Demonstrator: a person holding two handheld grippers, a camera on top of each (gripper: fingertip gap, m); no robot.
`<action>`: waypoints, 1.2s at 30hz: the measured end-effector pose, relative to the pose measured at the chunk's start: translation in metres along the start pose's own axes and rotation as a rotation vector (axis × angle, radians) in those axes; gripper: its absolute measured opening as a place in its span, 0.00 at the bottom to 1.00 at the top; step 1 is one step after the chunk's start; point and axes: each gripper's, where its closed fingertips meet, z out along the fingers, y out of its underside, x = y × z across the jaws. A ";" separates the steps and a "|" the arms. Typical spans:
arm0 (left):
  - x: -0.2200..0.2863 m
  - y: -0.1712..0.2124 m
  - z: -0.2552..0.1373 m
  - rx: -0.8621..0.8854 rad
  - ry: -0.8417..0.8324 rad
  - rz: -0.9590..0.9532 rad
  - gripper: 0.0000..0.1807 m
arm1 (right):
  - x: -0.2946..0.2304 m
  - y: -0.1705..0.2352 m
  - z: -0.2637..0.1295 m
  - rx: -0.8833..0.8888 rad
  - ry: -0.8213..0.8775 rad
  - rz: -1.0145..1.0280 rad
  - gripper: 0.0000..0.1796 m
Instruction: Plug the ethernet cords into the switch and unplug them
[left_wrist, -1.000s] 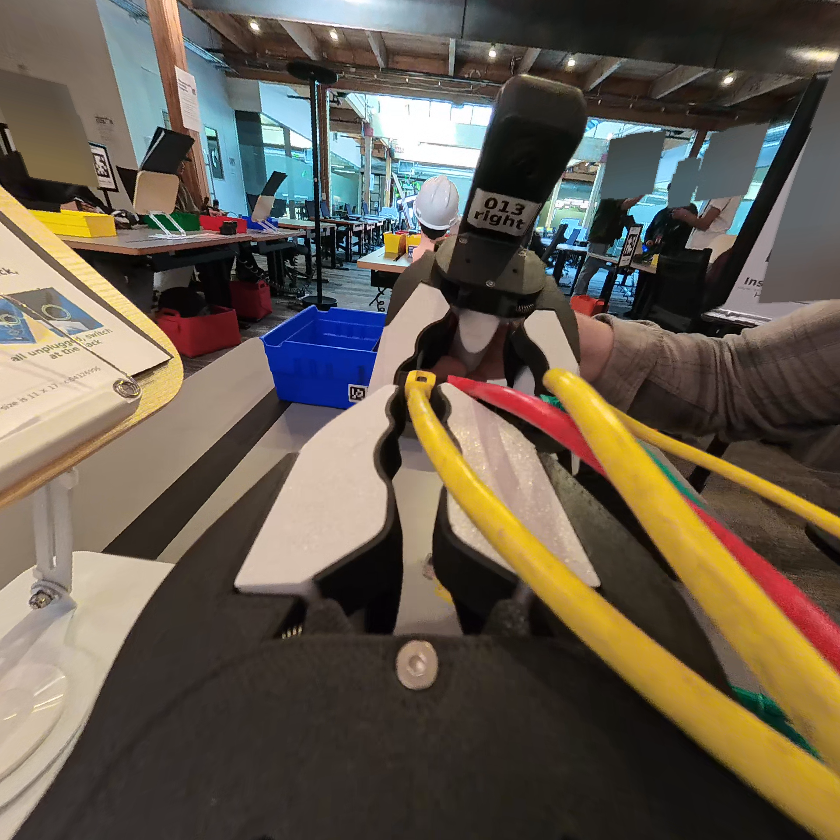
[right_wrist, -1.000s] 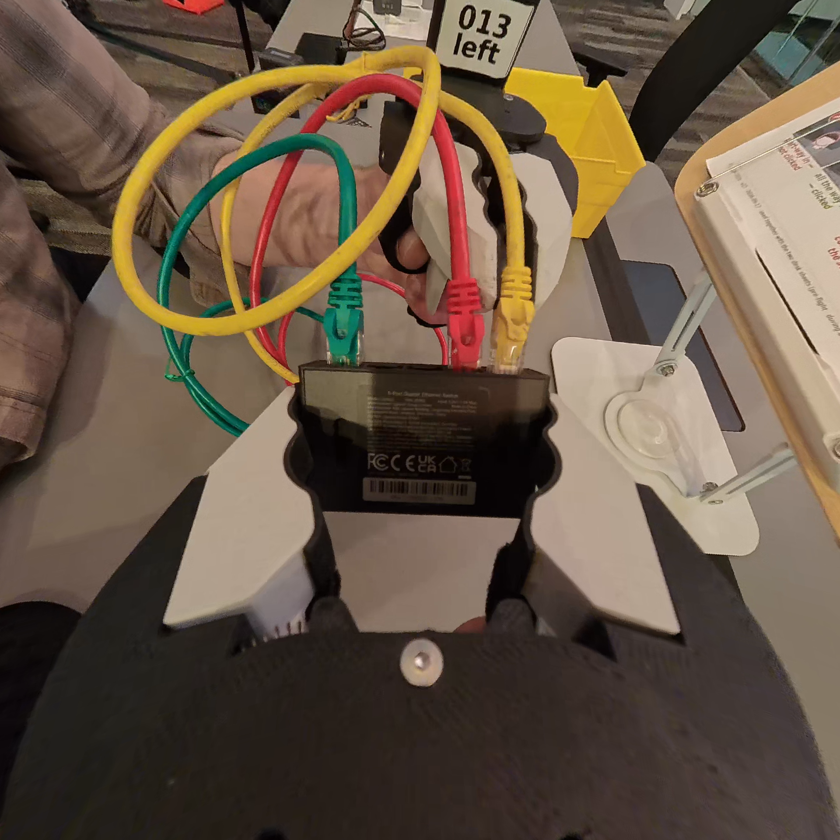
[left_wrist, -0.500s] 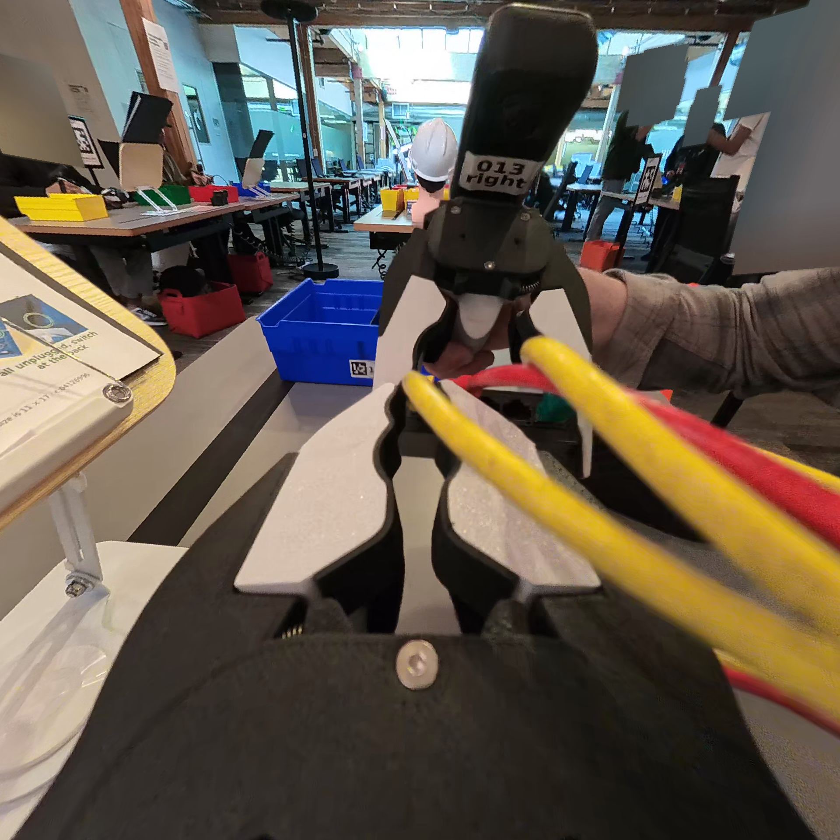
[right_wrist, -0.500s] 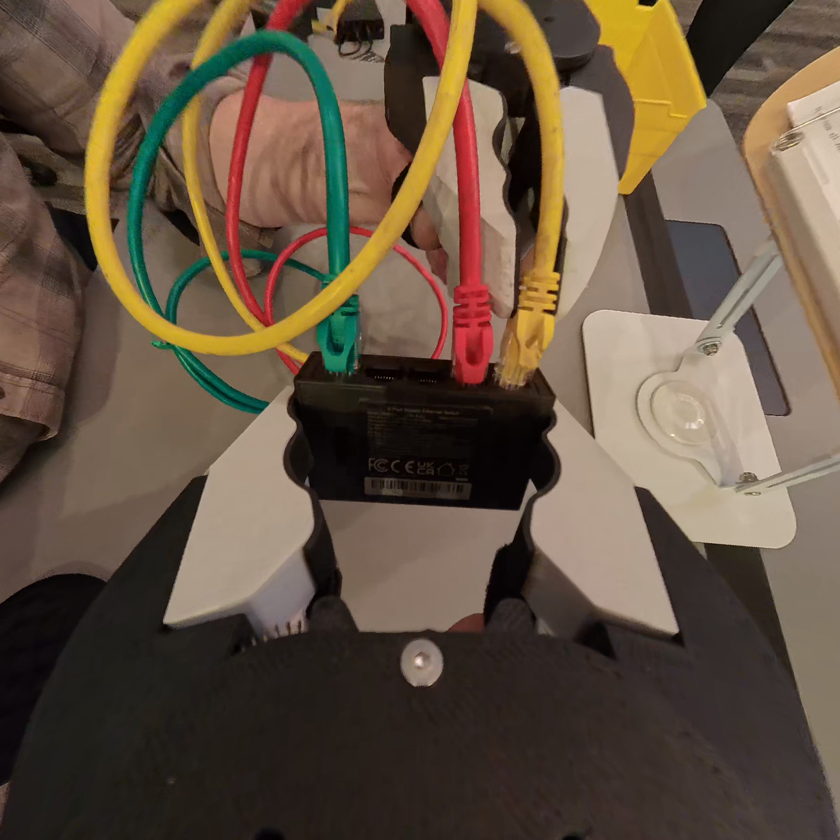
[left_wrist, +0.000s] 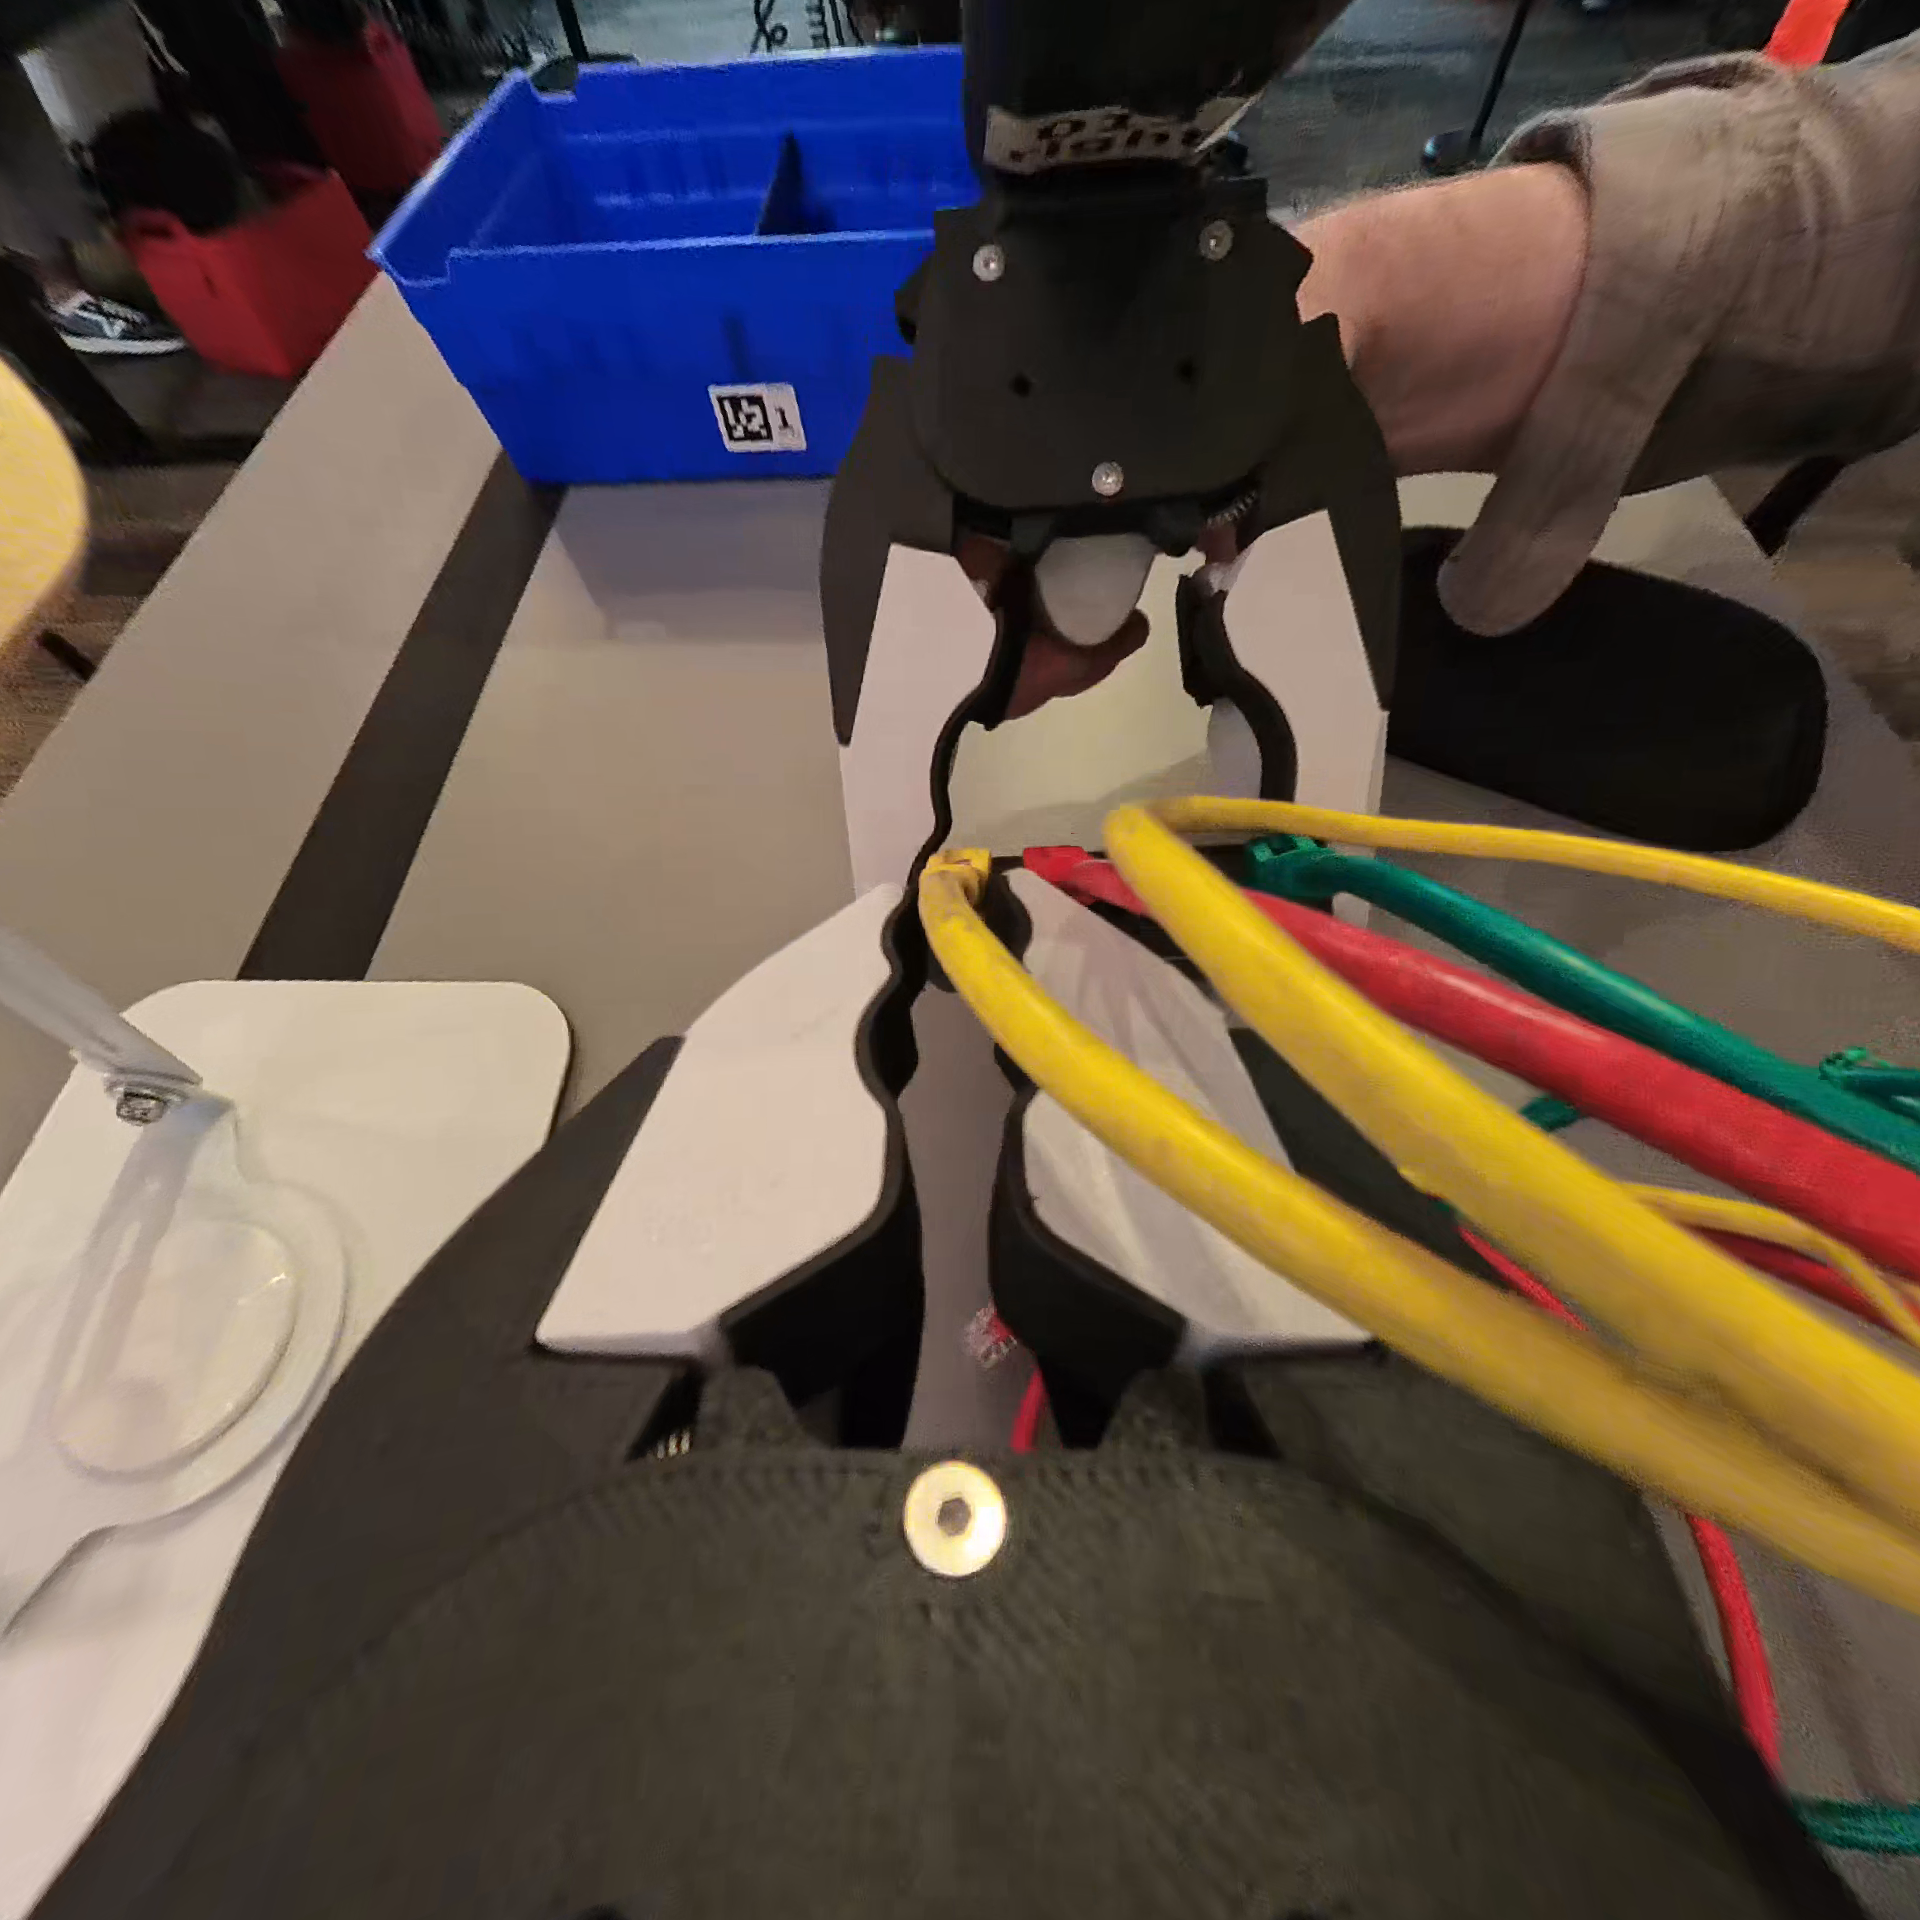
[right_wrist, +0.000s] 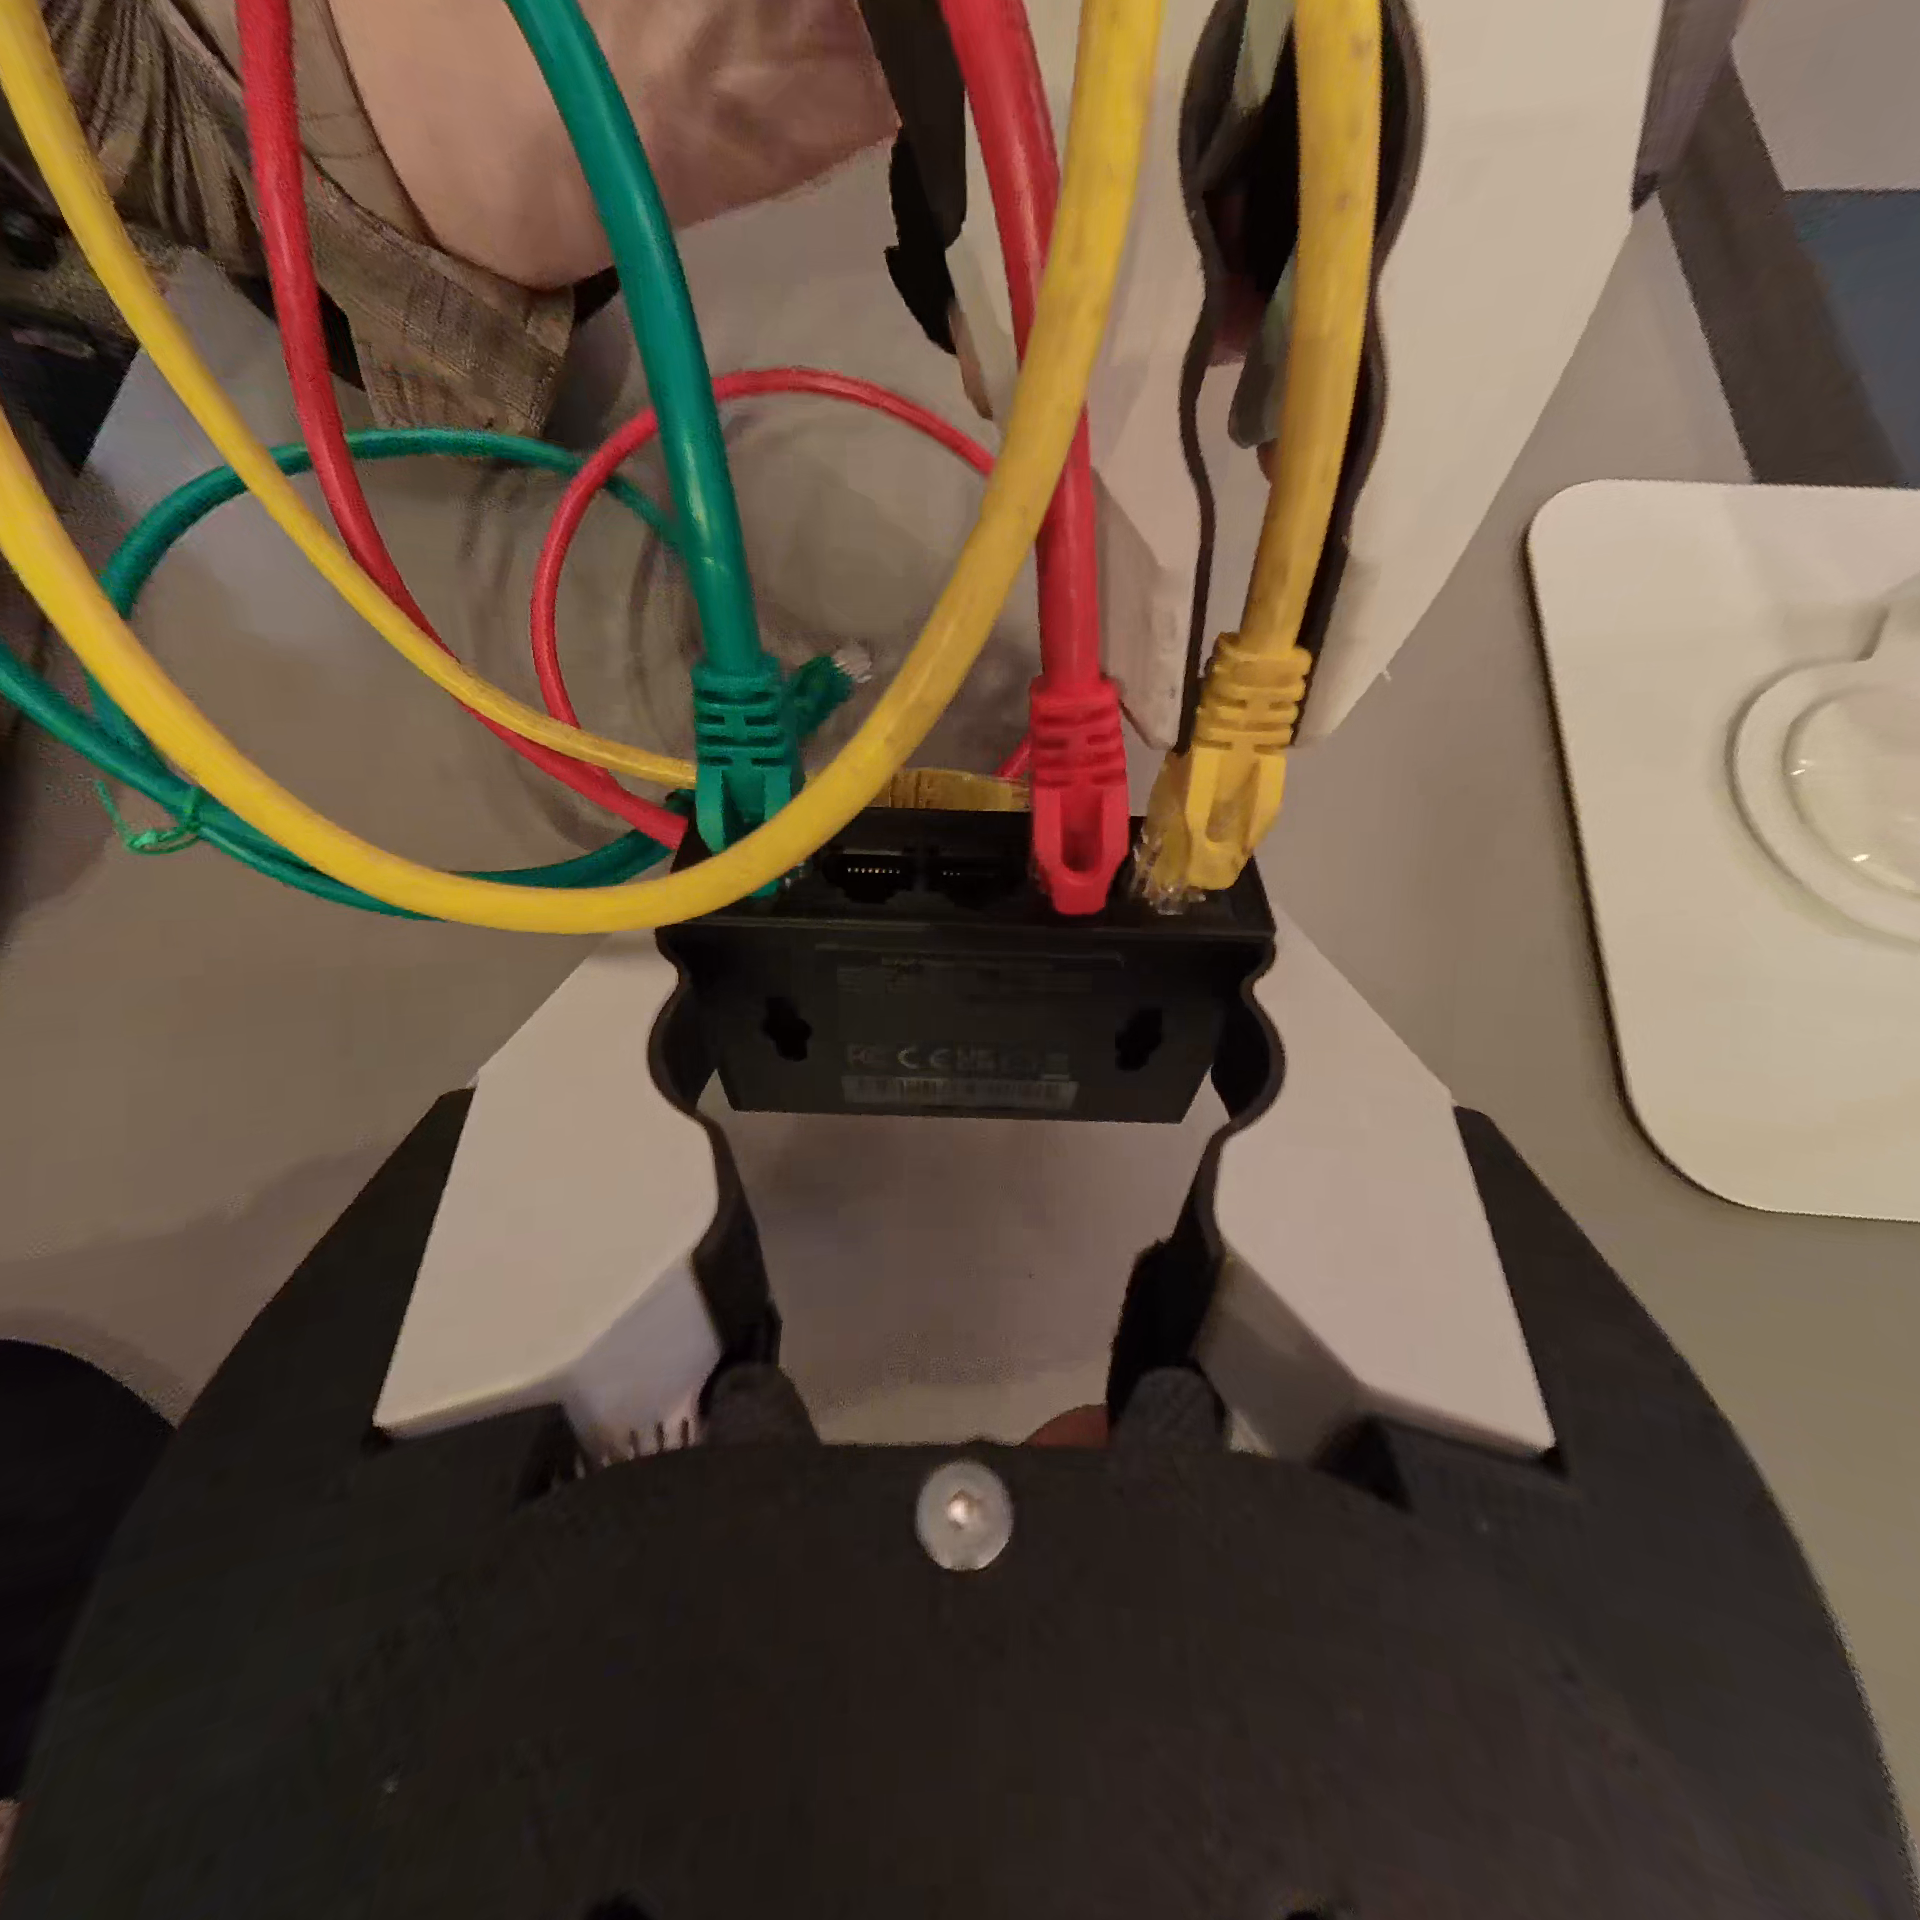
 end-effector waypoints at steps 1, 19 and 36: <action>0.001 0.004 0.002 -0.013 0.008 0.000 0.07 | -0.001 0.003 0.003 -0.005 -0.005 0.003 0.54; 0.015 0.047 0.024 -0.197 0.097 0.038 0.07 | -0.016 0.036 0.035 -0.012 -0.091 0.050 0.54; 0.019 0.045 0.025 -0.165 0.119 0.038 0.06 | -0.018 0.041 0.033 -0.017 -0.097 0.024 0.54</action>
